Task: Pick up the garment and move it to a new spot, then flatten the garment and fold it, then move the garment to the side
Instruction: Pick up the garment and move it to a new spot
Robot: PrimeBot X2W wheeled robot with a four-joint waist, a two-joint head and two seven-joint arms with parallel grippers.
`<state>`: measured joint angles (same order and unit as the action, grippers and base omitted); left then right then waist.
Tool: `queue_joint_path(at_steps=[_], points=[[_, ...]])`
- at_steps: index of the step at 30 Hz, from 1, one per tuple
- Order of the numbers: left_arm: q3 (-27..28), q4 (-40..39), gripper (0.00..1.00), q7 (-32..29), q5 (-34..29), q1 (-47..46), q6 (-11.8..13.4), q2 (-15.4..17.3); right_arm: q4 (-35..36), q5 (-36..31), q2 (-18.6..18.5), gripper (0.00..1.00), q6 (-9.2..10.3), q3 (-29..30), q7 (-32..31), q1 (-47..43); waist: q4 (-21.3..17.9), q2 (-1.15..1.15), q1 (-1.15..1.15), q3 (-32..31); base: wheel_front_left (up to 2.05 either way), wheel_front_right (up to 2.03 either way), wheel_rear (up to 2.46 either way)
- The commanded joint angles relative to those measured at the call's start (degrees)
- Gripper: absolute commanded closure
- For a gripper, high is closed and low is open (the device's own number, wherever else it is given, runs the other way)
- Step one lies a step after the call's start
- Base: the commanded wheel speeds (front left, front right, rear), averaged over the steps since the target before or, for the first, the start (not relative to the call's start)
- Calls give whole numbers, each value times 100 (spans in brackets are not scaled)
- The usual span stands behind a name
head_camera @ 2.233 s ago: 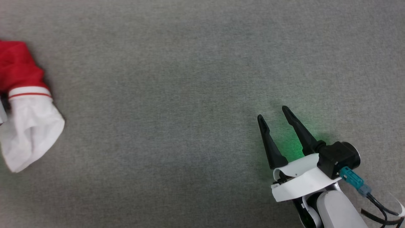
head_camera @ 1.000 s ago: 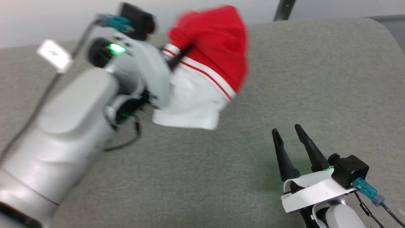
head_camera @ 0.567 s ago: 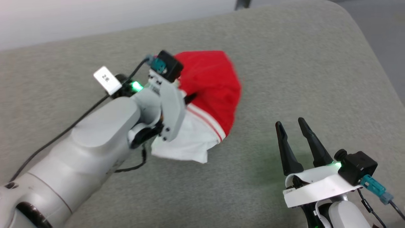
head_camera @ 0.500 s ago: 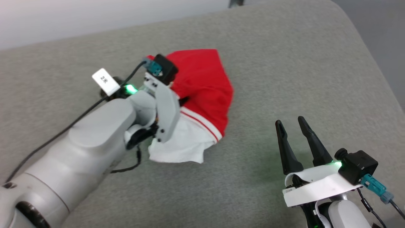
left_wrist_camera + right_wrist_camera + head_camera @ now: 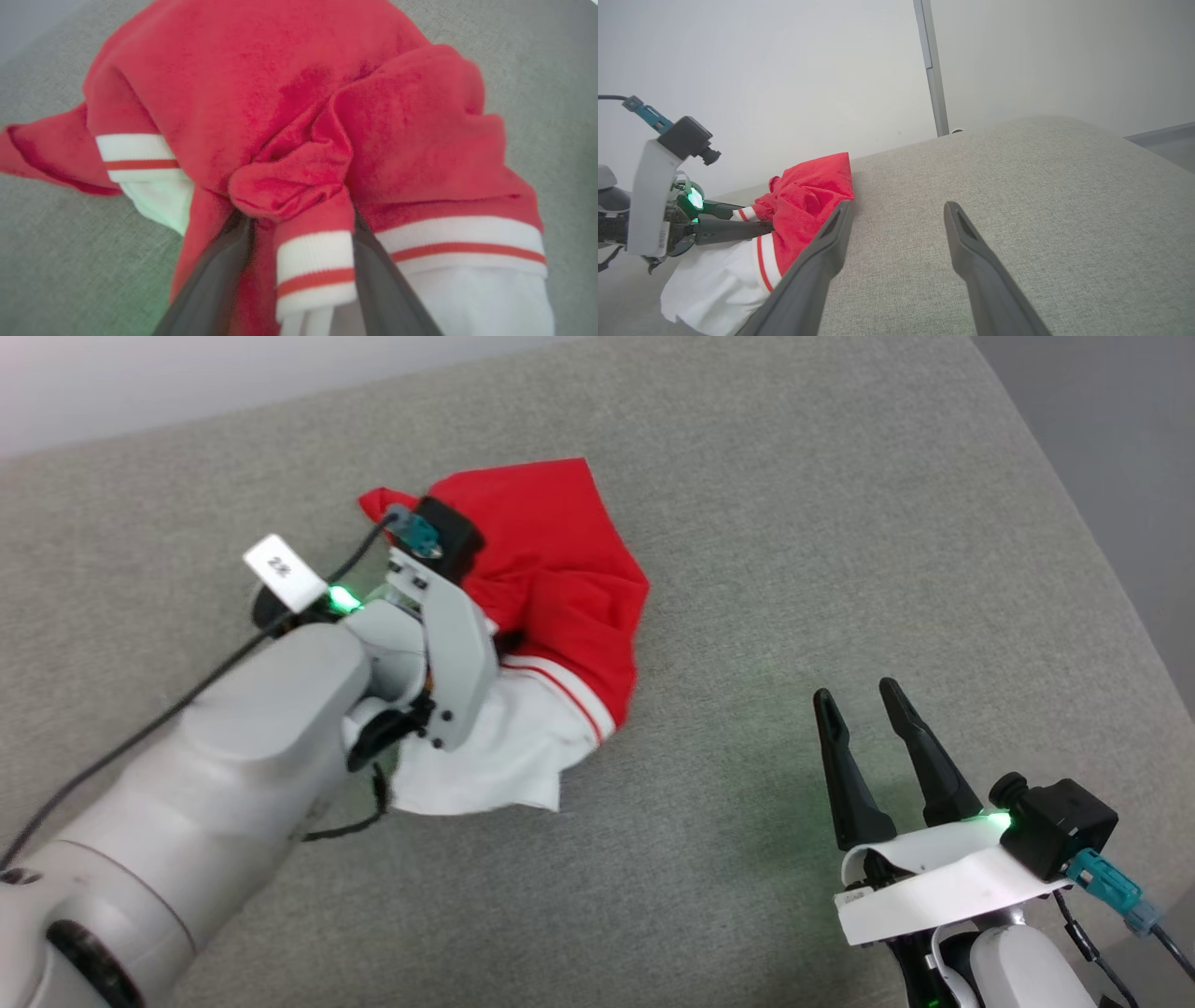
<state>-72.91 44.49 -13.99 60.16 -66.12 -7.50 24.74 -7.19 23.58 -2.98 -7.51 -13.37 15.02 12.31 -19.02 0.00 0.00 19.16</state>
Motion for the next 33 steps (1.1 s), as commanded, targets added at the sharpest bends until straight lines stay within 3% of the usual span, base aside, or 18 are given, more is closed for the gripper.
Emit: queue_joint_path(at_steps=[1,13,26,33], points=[[-52,-26,0,2,69,91,4,-44,-19,-74,11,0,4,18,15,-18,132,0,0,-122,0,0,0],[22,-633,0,835,941,172,3,50,-285,-547,7,0,4,76,14,-228,837,0,0,-752,0,0,0],[312,-873,0,2612,1857,1888,3,527,-631,-1315,-137,0,5,595,-53,-840,1613,0,0,-1451,0,0,0],[852,-823,0,2916,1858,2913,81,560,-414,-1409,-354,0,5,956,-275,-1216,1964,0,0,-1613,0,0,0]])
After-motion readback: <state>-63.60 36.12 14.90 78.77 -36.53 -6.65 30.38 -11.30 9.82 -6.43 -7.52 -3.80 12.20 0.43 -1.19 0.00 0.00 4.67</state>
